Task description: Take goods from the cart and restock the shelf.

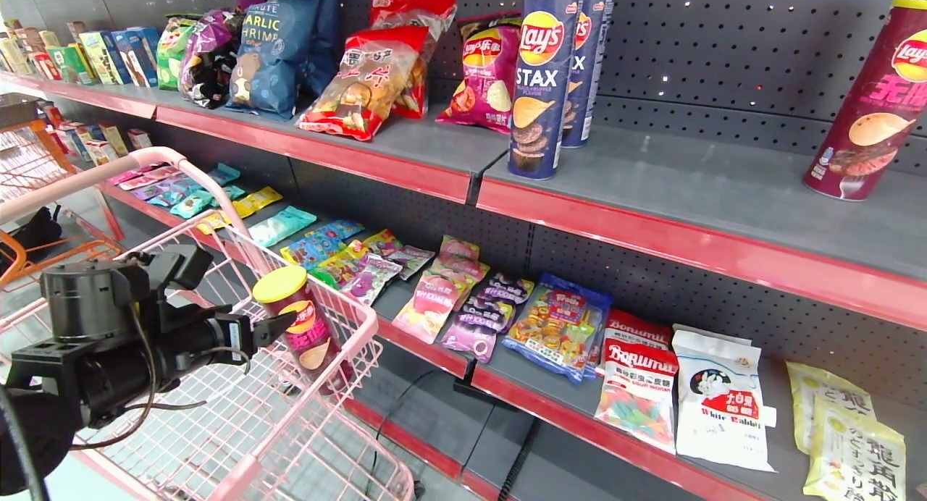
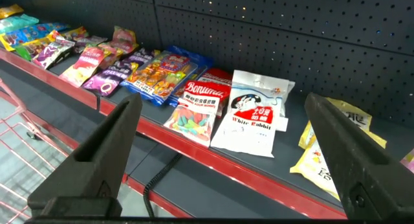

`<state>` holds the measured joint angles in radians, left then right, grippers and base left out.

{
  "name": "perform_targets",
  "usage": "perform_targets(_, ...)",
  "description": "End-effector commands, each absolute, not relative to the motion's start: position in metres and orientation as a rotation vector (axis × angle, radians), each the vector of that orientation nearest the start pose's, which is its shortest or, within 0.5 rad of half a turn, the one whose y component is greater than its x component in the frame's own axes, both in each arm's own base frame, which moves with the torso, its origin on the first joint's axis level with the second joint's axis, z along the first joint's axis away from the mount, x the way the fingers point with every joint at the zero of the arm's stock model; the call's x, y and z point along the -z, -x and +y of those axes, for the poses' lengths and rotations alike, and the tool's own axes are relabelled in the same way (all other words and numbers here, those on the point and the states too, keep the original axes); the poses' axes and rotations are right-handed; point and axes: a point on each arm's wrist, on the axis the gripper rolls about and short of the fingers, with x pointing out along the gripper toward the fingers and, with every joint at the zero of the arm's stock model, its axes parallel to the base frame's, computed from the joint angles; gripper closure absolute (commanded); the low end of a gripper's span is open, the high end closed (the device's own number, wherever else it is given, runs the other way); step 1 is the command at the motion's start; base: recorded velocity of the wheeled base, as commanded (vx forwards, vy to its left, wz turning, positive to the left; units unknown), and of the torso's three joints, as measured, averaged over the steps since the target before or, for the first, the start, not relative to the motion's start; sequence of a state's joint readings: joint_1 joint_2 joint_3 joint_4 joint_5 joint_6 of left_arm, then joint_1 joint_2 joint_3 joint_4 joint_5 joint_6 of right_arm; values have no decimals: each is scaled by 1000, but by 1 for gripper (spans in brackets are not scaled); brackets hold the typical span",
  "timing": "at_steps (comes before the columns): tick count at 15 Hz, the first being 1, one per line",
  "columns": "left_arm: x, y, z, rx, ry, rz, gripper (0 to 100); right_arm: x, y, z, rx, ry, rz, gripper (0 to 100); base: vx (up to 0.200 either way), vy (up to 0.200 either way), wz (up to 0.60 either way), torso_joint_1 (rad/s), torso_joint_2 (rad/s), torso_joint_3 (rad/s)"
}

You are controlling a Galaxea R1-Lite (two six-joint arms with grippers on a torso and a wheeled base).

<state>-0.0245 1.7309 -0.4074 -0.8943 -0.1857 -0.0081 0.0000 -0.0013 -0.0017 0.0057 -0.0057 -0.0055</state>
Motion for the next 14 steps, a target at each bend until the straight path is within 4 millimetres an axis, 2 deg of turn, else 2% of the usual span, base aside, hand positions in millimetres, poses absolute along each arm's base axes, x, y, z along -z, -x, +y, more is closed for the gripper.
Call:
perform_targets(1,-87,-265,-12,214,46,467,0,-75,23,0,6,6,3,0,0,0,0,0,0,0)
perform_targets(10,-59,-290,-18,288,28,396,0,-75,23,0,6,6,5,0,0,0,0,0,0,0)
perform_targets(14,-58,-300,-21,309,17,378,0,-75,23,0,6,8,5,0,0,0,0,0,0,0)
